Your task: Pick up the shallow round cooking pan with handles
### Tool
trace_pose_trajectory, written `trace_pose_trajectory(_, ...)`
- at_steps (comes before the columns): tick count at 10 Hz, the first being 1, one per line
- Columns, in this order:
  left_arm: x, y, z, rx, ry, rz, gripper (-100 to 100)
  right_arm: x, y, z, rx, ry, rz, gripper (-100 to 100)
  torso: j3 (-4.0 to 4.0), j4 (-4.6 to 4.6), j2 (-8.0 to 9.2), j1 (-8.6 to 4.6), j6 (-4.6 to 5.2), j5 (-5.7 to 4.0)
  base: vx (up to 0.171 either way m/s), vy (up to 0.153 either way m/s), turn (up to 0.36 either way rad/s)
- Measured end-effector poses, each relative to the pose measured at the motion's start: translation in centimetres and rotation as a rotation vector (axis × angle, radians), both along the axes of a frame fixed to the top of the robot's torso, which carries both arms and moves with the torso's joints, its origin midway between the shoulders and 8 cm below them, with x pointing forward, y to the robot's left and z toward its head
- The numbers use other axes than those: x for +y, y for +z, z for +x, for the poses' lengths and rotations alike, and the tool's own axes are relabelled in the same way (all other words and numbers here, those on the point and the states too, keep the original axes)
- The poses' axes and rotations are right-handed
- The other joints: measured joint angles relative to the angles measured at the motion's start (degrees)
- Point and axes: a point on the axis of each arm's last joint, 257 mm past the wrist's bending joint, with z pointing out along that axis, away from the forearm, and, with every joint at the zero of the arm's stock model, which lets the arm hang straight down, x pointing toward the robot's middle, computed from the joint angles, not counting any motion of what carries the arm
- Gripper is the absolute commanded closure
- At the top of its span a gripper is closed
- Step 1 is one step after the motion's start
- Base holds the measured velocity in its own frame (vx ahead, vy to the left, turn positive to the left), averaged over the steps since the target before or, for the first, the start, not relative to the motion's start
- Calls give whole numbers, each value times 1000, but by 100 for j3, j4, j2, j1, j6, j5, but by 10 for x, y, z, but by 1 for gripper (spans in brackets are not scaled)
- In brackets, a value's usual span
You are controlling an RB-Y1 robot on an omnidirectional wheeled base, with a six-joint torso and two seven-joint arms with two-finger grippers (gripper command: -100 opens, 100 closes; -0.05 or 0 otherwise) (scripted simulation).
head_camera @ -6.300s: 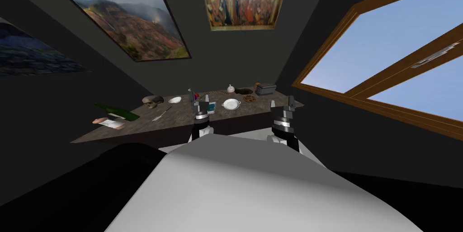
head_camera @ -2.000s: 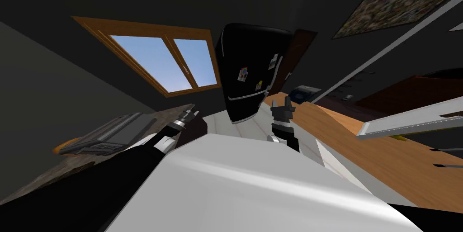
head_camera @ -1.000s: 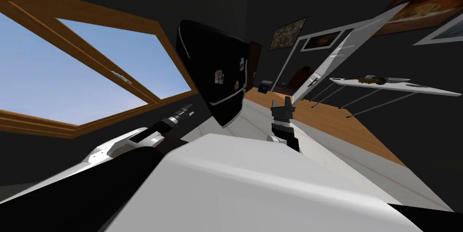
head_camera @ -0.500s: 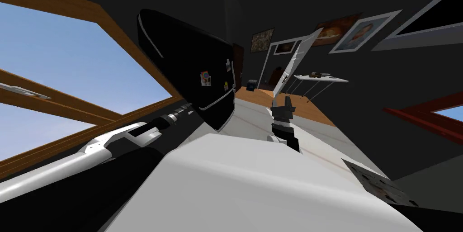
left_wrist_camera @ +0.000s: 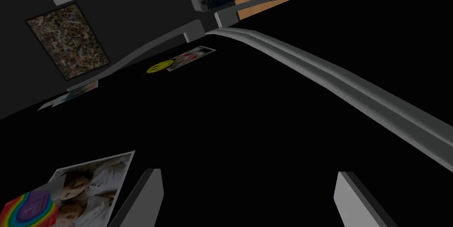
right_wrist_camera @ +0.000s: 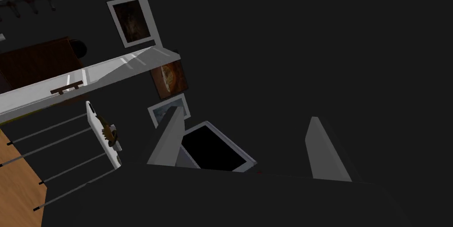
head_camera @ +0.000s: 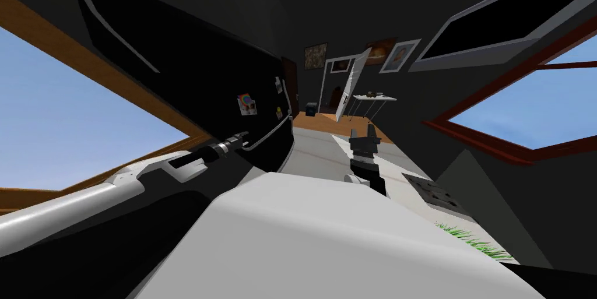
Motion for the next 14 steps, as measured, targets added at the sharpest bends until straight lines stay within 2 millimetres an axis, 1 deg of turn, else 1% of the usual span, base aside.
trace_pose_trajectory(1,11,0,2,20,20,8,-100,0,0,0,0,0,0,0,-2,-1,-3,9,5,0,6,51,-468)
trace_pose_trajectory(2,15,1,7,37,22,16,-100,0,0,0,0,0,0,0,-2,-1,-3,13,2,2,1,25,-477)
trace_pose_trajectory(3,12,1,13,47,6,26,-100,0,0,0,0,0,0,0,-3,-1,-4,5,4,1,0,8,-308)
trace_pose_trajectory(4,9,2,14,52,-3,32,-100,0,0,0,0,0,0,0,0,0,-1,-3,-5,-1,-3,31,-386)
trace_pose_trajectory(6,21,3,21,84,21,44,-100,0,0,0,0,0,0,0,-1,0,-1,7,1,1,-4,35,-489)
trace_pose_trajectory(8,13,4,30,98,-8,59,-100,0,0,0,0,0,0,0,-2,0,-4,-4,-5,-2,-4,22,-399)
trace_pose_trajectory(9,20,6,35,112,10,62,-100,0,0,0,0,0,0,0,-1,0,-2,2,-1,-2,-12,44,-491)
trace_pose_trajectory(10,21,7,40,125,13,68,-100,0,0,0,0,0,0,0,-1,0,-2,5,-2,0,-8,24,-483)
trace_pose_trajectory(11,16,6,45,136,-3,77,-100,0,0,0,0,0,0,0,-2,0,-3,-1,-3,-1,-22,35,-457)
trace_pose_trajectory(13,25,8,55,156,22,80,-100,0,0,0,0,0,0,0,1,1,1,1,-3,-1,-16,26,-466)
trace_pose_trajectory(14,20,7,62,164,9,86,-100,0,0,0,0,0,0,0,-1,0,-4,-4,-6,-2,-1,5,-387)
